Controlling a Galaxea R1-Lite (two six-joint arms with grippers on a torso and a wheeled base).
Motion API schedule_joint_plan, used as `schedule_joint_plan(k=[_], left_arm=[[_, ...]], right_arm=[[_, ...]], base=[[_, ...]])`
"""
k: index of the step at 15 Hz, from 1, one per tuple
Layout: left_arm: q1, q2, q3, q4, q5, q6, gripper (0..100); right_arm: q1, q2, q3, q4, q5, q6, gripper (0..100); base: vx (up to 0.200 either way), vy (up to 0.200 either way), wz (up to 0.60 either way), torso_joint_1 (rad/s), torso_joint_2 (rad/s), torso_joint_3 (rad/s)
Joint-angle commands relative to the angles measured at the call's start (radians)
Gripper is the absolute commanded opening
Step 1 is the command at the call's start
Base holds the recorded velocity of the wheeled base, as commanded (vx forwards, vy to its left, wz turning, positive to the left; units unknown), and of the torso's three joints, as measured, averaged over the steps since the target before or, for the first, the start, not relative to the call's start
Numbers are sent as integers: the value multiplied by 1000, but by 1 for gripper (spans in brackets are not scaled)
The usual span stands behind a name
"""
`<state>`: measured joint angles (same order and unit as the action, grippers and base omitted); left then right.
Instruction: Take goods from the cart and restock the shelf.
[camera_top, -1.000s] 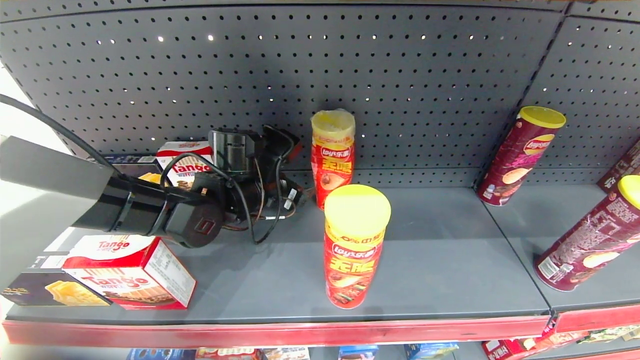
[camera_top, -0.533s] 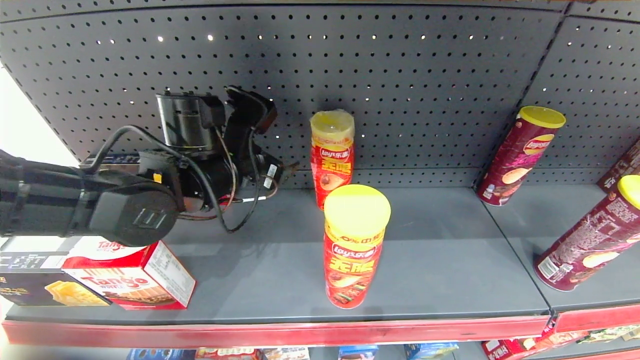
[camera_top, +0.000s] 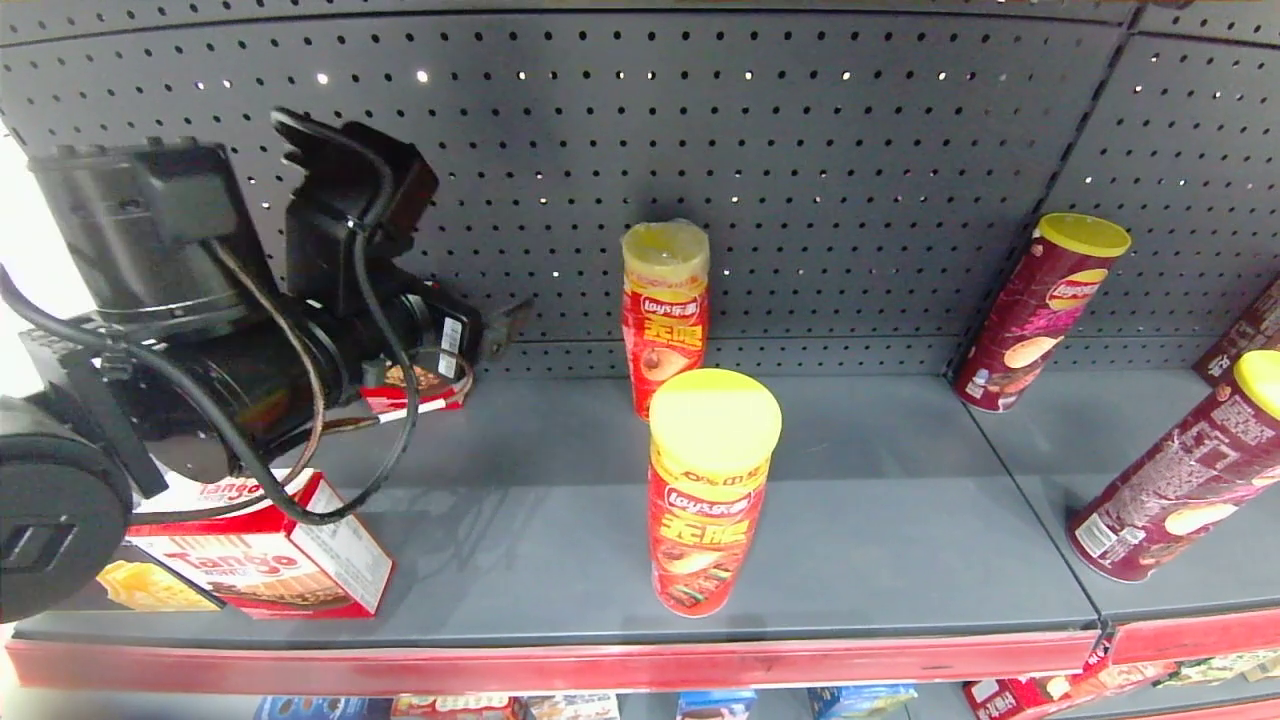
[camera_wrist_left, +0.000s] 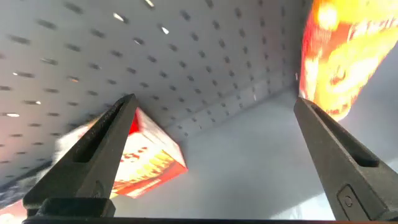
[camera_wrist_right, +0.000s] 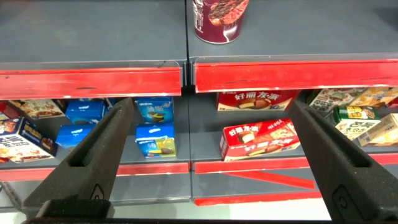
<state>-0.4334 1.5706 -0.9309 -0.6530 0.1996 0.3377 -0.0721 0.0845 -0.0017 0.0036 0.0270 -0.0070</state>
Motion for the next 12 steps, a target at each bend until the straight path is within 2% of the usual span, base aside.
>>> schedule_joint_plan(k=[1, 2, 3, 5, 6, 7, 9, 11, 12], left_arm=[[1, -24, 15, -22, 1, -6, 100], [1, -23, 41, -62, -2, -12, 100], [-2, -24, 69, -71, -3, -12, 100], [1, -27, 113, -79, -2, -16, 100], [2, -38, 165, -128, -6, -16, 100], [2, -41, 176, -135, -8, -14, 100], [2, -40, 168, -143, -8, -14, 100], [2, -38, 172, -146, -8, -14, 100], [2, -38, 170, -148, -6, -14, 100]], right_arm=[[0, 0, 2, -2, 1, 9, 100], [8, 23, -92, -40, 10, 111, 100], [29, 159, -218, -17, 16, 196, 100], [78, 205, -270, -13, 40, 186, 100], [127, 244, -327, 15, 85, 173, 100], [147, 276, -347, 21, 103, 165, 100], [275, 452, -465, 24, 209, 79, 100], [425, 613, -534, 24, 220, 33, 100], [528, 692, -547, 19, 200, 27, 100]], base=[[0, 0, 0, 0, 0, 0], [0, 0, 0, 0, 0, 0], [0, 0, 0, 0, 0, 0], [0, 0, 0, 0, 0, 0], [0, 0, 0, 0, 0, 0], [0, 0, 0, 0, 0, 0], [0, 0, 0, 0, 0, 0], [0, 0, 0, 0, 0, 0], [0, 0, 0, 0, 0, 0]])
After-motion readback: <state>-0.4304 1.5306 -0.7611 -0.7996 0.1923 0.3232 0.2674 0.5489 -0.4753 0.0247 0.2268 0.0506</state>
